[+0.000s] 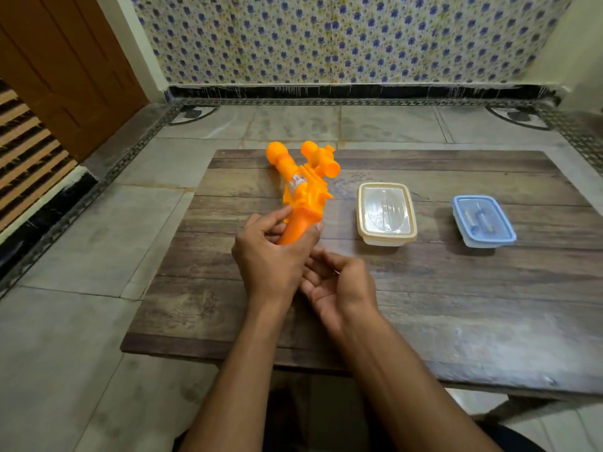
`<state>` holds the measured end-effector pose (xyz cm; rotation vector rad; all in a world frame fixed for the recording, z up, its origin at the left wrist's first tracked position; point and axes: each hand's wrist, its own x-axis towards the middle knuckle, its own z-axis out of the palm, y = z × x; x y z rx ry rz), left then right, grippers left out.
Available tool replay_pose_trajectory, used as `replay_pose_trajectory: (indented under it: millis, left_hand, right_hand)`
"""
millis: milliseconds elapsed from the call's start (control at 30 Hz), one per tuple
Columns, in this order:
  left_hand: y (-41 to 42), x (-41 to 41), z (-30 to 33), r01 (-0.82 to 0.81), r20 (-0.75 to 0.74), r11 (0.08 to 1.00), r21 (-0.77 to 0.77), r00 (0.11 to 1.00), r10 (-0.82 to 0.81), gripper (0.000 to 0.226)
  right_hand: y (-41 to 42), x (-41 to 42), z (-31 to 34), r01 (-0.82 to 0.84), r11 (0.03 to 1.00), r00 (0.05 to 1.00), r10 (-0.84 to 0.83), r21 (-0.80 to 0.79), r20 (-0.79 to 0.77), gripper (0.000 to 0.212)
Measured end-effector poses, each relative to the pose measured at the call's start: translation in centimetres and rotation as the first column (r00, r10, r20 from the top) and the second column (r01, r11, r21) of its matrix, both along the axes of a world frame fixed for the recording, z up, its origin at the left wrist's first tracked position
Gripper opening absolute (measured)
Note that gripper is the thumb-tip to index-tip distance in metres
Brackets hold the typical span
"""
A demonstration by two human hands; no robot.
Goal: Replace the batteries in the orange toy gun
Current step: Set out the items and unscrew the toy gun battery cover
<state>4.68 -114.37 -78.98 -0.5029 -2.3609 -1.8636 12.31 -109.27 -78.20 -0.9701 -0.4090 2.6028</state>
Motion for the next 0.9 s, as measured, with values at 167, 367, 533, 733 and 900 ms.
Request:
replay_pose_trajectory:
  millis: [167,367,533,733,900]
  left_hand:
    - [-0.1,0.5,0.2,0.020,-0.048,0.998,-0.053,0.999,-0.023,0.052]
    - [-0.2,0.4,0.4,0.003,-0.045,1.000,0.008,0.999,-0.003,0.053]
    - [-0.2,0.0,0.2,-0.032,0.127,0.987,0.158,0.992,0.012,0.045]
    - [-0.7,-0.1,0.3,-0.183,0.391,0.906,0.382,0.920,0.021,0.023]
    - [-1.1,0.2,0.3,-0.230,0.554,0.845,0.483,0.827,-0.092,0.032]
  right_hand:
    - [-0.4,-0.3,0.0,-0.008,0.999,0.999,0.007,-0.031,-0.039,0.026]
    - [0.0,-0.3,-0.4,-0.035,0.996,0.996,0.027,-0.088,-0.090,0.037]
    - [0.5,-0.2,-0.3,-0.172,0.952,0.985,0.170,0.251,0.031,0.048]
    - [1.8,0.8,-0.7,-0.500,0.405,0.860,0.129,0.765,0.494,0.046]
    - [2.9,1.5,0.5,-0.542,0.290,0.838,0.120,0.789,0.532,0.047]
